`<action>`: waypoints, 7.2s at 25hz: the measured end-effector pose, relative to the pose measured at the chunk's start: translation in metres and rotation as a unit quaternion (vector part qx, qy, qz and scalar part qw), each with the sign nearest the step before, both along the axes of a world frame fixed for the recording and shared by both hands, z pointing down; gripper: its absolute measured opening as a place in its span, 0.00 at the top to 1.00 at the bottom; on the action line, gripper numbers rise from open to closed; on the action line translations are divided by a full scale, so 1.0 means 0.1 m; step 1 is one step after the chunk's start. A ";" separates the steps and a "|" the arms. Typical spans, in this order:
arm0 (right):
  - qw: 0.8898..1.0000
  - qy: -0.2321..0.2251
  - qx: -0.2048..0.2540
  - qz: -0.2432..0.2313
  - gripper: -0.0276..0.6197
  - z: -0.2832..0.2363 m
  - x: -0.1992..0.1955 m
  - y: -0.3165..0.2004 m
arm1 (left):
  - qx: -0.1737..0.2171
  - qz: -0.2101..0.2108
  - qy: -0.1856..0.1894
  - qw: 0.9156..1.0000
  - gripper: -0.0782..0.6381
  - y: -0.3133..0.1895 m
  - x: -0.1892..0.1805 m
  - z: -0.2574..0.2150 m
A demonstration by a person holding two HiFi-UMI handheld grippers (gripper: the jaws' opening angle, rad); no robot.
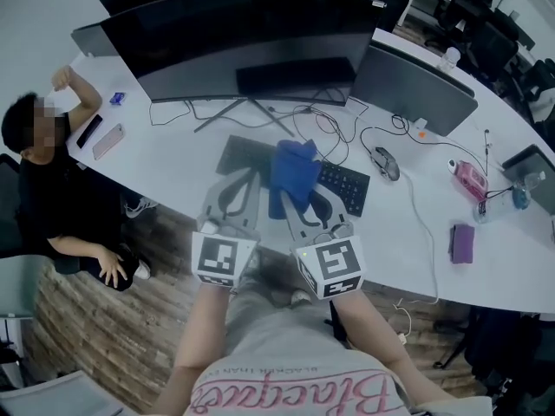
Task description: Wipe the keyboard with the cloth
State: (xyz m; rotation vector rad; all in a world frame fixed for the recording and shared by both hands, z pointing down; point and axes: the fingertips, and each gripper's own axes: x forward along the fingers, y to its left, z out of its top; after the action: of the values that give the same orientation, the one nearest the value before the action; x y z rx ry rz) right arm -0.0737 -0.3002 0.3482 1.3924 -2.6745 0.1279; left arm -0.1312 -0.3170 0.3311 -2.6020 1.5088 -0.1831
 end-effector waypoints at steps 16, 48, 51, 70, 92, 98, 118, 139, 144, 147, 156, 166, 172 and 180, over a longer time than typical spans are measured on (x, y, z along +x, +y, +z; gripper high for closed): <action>0.994 -0.010 -0.111 0.003 0.82 0.67 -1.16 -1.11 | -0.077 0.005 -0.002 0.997 0.88 -1.14 -1.22 0.68; 0.941 -0.032 -0.335 0.020 0.82 1.98 -2.23 -1.97 | -0.214 0.017 0.000 0.977 0.88 -2.04 -2.08 1.76; 0.938 -0.026 -0.345 0.038 0.82 2.05 -2.11 -1.97 | -0.217 0.028 -0.003 0.976 0.88 -2.07 -1.98 1.81; 0.930 -0.017 -0.367 0.021 0.82 2.15 -1.72 -1.93 | -0.250 0.015 -0.043 0.967 0.88 -2.06 -1.62 2.05; 0.928 0.000 -0.372 0.033 0.82 2.15 -0.97 -1.72 | -0.241 0.028 -0.060 0.968 0.88 -1.90 -0.81 1.97; 0.926 0.009 -0.374 0.043 0.82 2.16 -0.70 -1.63 | -0.248 0.035 -0.062 0.966 0.88 -1.79 -0.51 2.01; 0.921 0.031 -0.383 0.069 0.82 2.15 0.18 -1.35 | -0.277 0.054 -0.054 0.958 0.88 -1.50 0.28 2.07; 0.917 0.049 -0.389 0.076 0.82 2.15 1.05 -1.07 | -0.285 0.077 -0.044 0.954 0.88 -1.24 1.16 2.13; 0.917 0.044 -0.390 0.076 0.82 2.16 1.21 -1.01 | -0.284 0.086 -0.043 0.954 0.88 -1.18 1.37 2.14; 0.916 0.047 -0.390 0.079 0.82 2.15 1.33 -0.97 | -0.287 0.089 -0.044 0.953 0.88 -1.15 1.49 2.15; 0.915 0.040 -0.393 0.089 0.82 2.15 1.72 -0.86 | -0.281 0.099 -0.043 0.953 0.88 -1.09 1.85 2.14; 0.916 0.031 -0.388 0.100 0.82 2.16 2.12 -0.72 | -0.276 0.108 -0.049 0.954 0.88 -1.00 2.19 2.13; 0.914 0.031 -0.388 0.115 0.82 2.16 2.38 -0.63 | -0.272 0.111 -0.052 0.955 0.88 -0.92 2.36 2.10; 0.913 0.051 -0.380 0.142 0.82 2.15 2.74 -0.45 | -0.260 0.108 -0.051 0.958 0.88 -0.80 2.49 2.02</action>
State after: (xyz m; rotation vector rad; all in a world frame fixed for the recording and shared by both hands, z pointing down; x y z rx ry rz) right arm 0.1999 -0.3454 0.5636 1.4130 -1.9463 0.9694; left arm 0.1183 -0.3974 0.5331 -3.0665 1.2576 -0.7720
